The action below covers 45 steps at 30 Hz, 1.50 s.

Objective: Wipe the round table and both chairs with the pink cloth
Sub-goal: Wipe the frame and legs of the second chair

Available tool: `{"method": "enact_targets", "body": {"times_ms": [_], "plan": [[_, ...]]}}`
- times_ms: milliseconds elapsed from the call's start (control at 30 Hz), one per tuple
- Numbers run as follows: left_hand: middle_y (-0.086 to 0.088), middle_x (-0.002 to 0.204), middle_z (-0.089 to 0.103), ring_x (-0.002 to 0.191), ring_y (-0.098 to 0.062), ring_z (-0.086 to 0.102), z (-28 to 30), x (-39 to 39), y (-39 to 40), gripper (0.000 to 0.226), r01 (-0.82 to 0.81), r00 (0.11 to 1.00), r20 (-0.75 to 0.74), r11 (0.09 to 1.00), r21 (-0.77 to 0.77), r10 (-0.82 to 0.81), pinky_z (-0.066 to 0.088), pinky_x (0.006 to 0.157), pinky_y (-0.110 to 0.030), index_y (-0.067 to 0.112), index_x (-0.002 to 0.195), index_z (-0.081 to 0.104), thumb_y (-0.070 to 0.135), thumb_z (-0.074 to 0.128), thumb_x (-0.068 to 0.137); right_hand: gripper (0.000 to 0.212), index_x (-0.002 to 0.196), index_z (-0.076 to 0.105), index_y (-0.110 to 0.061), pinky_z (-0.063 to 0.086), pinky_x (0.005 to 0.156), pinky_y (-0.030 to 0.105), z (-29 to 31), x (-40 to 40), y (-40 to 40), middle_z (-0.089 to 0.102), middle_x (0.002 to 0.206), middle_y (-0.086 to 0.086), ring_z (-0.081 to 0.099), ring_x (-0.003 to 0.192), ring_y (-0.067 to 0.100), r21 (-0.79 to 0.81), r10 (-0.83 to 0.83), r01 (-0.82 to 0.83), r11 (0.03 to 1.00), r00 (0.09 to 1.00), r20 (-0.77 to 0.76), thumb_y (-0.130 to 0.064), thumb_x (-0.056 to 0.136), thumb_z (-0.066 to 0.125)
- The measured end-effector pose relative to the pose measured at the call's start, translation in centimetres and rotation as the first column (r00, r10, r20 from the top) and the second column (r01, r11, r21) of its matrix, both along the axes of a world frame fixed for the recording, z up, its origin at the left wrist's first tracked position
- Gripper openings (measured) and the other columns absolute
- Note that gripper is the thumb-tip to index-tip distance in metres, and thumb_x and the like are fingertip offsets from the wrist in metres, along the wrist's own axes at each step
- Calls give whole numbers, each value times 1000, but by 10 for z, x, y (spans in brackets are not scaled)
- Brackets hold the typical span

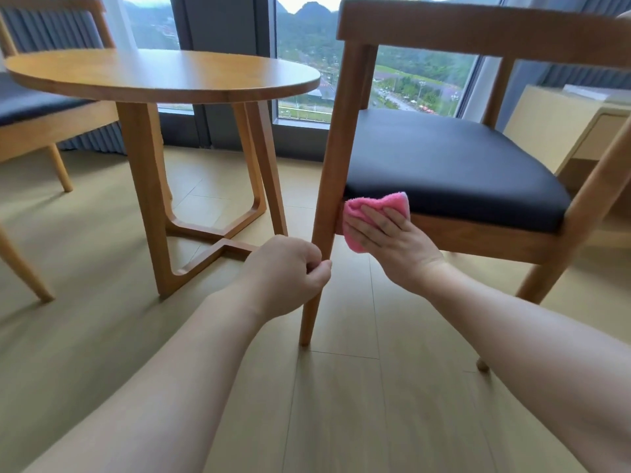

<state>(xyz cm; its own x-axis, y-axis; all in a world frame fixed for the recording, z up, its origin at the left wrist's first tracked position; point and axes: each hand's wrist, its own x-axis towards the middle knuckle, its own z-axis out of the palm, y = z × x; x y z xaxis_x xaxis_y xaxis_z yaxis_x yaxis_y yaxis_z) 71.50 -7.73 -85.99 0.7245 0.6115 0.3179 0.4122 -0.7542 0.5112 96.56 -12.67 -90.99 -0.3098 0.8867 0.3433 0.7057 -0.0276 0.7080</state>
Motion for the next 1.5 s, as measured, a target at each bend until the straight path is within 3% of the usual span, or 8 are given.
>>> {"method": "enact_targets", "body": {"times_ms": [167,300,500,700,900,1300,1400,1500], "plan": [[3,45,46,42,-8,49,-1,30,-13,45,74,997,24,997,-33,-73,42,45,-14,21,49,51,32,56,92,72,152,9,-14,-10,118,40,3,37,-37,-1,158,3,-4,147,25,-34,-30,31,999,999,13,-9,86,36],[0,47,50,47,-12,53,-6,60,-29,44,140,990,28,989,-38,-139,39,44,-10,18,51,54,31,56,93,69,151,12,-17,-13,117,40,5,77,-78,1,157,2,-17,145,23,-71,-86,87,994,996,20,-8,86,35],[-2,48,52,46,-15,51,-16,107,-53,45,196,980,-25,981,1,-196,46,44,-24,17,51,54,35,54,92,76,150,10,-23,-16,117,42,2,136,-145,-7,157,0,-27,143,21,-101,-226,227,969,974,26,-7,87,48],[-5,51,54,50,-21,53,-20,141,-76,44,203,978,-49,979,13,-202,51,50,-38,12,55,56,36,52,91,60,151,15,-14,-3,119,47,1,177,-190,7,159,6,-4,148,30,-73,-249,254,964,966,71,-8,92,28],[-5,50,51,51,-22,50,-21,154,-87,44,204,977,-65,979,28,-202,46,50,-35,9,55,54,36,52,91,59,149,22,-11,15,115,50,7,185,-200,19,157,9,16,145,32,-87,-228,237,968,968,109,-11,91,15],[-7,50,51,48,-22,48,-4,158,-90,46,238,971,12,970,53,-239,50,50,-39,9,54,49,35,52,91,59,148,27,-12,15,114,51,47,195,-217,20,157,7,17,145,28,-110,-201,211,971,975,90,-8,90,17],[-7,50,50,47,-23,47,14,166,-94,45,243,968,43,968,58,-245,47,49,-39,8,53,47,34,53,90,58,149,27,-13,13,115,50,71,197,-218,19,158,7,14,146,28,-90,-196,202,975,978,78,-8,91,20],[-4,47,43,44,-21,40,40,174,-94,46,233,971,37,968,93,-237,40,45,-33,10,52,42,34,54,89,59,149,25,-13,9,117,50,100,198,-212,17,158,8,10,147,29,-69,-168,175,982,981,93,-6,93,42]]}}
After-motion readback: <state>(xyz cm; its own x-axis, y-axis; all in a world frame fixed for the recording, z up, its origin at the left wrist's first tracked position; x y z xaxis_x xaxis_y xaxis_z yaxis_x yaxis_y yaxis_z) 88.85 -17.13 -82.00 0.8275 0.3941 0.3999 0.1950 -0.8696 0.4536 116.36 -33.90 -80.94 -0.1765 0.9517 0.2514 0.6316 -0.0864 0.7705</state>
